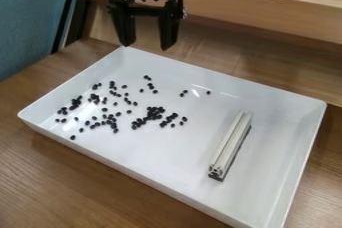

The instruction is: Sweep into pile

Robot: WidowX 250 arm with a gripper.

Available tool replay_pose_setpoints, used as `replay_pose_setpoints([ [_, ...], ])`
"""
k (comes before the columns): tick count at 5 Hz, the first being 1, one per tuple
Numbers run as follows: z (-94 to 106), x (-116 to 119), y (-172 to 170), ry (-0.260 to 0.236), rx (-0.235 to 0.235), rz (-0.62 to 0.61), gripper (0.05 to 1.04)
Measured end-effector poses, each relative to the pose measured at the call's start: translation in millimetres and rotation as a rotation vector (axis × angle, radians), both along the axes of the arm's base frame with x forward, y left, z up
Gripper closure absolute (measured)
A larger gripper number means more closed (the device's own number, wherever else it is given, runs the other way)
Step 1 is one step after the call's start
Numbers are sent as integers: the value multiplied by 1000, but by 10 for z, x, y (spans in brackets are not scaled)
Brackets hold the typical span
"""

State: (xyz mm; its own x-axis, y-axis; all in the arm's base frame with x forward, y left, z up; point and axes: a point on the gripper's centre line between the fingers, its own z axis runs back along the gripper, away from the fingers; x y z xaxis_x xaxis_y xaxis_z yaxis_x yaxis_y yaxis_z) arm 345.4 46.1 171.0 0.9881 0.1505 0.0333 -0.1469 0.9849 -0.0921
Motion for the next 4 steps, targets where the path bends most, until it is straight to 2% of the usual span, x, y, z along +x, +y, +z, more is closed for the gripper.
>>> replay_pose_setpoints([
  [1,-134,13,0,38,-8,2,83],
  [2,-264,147,-42,40,18,4,83],
  [3,-356,244,-212,27,26,-20,83],
  [4,-406,318,-371,-14,26,-26,82],
])
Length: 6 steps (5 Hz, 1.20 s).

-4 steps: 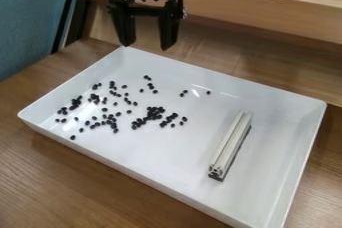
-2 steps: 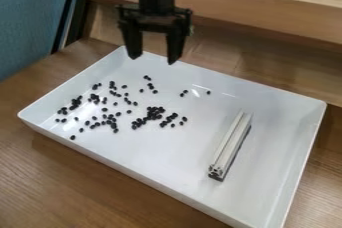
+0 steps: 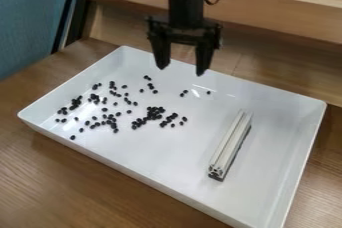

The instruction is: Sweep into pile

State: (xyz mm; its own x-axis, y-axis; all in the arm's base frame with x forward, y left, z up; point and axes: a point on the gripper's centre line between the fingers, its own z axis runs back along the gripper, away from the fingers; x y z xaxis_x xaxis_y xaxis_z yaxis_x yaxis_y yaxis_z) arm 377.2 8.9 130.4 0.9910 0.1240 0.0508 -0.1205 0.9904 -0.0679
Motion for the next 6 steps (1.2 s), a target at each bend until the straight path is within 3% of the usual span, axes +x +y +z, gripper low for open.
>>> replay_pose_setpoints([
  [2,-176,35,-286,-17,-35,6,82],
  [6,-515,46,-681,0,-21,-22,82],
])
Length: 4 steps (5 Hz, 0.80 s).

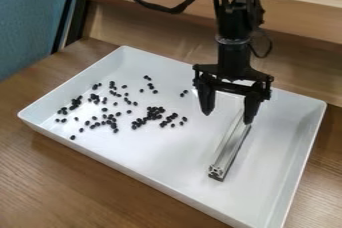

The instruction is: Sweep into pile

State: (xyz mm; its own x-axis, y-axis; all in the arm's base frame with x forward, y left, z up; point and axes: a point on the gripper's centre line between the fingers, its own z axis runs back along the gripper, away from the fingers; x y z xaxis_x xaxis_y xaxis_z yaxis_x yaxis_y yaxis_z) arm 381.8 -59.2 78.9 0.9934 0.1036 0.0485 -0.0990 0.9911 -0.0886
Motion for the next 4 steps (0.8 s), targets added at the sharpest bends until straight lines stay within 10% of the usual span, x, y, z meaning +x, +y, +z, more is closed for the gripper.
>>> replay_pose_setpoints([
  [4,-325,-61,-126,35,38,3,83],
])
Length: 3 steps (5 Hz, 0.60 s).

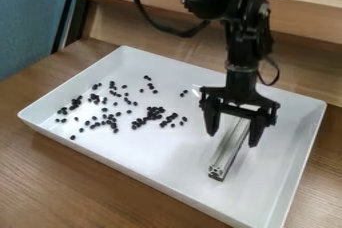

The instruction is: Sweep into pile

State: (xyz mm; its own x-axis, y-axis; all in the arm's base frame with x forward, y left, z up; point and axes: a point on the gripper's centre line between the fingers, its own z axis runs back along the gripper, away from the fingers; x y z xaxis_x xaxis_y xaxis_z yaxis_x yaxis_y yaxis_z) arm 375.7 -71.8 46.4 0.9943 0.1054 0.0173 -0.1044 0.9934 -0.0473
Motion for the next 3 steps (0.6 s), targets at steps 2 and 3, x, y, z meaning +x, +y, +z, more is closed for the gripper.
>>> replay_pose_setpoints([
  [2,-183,-56,-28,-31,11,-18,423],
  [3,-188,-45,-45,-63,-25,-27,676],
])
